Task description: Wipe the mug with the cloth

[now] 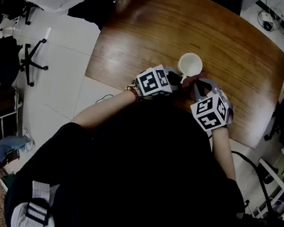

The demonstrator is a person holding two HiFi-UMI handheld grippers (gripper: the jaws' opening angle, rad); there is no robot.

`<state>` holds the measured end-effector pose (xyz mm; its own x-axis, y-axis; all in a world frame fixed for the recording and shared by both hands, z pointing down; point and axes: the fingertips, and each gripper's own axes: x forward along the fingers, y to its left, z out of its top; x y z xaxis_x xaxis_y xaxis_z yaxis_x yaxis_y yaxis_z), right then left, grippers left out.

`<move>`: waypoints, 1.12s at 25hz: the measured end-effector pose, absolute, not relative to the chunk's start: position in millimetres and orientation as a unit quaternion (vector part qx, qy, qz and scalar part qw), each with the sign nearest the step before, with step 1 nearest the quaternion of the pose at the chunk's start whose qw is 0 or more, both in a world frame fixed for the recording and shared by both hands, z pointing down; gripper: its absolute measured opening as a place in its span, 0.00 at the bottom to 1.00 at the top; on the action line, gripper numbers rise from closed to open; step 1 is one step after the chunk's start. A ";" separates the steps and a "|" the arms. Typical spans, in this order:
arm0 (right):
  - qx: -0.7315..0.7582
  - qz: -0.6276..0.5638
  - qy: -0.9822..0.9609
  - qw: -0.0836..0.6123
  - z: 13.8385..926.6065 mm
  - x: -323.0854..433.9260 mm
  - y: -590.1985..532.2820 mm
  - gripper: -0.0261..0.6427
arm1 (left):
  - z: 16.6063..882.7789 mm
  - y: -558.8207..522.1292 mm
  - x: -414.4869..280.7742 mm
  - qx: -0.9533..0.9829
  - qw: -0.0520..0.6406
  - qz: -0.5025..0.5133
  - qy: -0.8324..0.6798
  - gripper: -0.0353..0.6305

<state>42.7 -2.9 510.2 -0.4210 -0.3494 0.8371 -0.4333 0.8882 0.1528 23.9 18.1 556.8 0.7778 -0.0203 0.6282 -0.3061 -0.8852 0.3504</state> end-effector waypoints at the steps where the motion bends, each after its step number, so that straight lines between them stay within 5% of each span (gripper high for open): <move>1: 0.232 0.044 -0.840 0.489 512.3 41.4 -6.4 0.07 | 556.5 16.8 23.0 0.916 0.223 0.321 -0.090 0.17; 21: 0.209 0.103 -0.814 0.532 591.1 41.6 -14.6 0.07 | 551.3 17.5 20.3 0.915 0.242 0.314 -0.080 0.16; 28: 0.238 0.084 -0.827 0.502 554.0 52.0 -21.8 0.07 | 551.3 18.0 13.2 0.915 0.234 0.318 -0.085 0.16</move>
<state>52.0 -21.8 554.0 -0.3830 -0.3101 0.8702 -0.4787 0.8723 0.1001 13.2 18.0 551.3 0.7836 -0.0061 0.6213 -0.3035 -0.8763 0.3741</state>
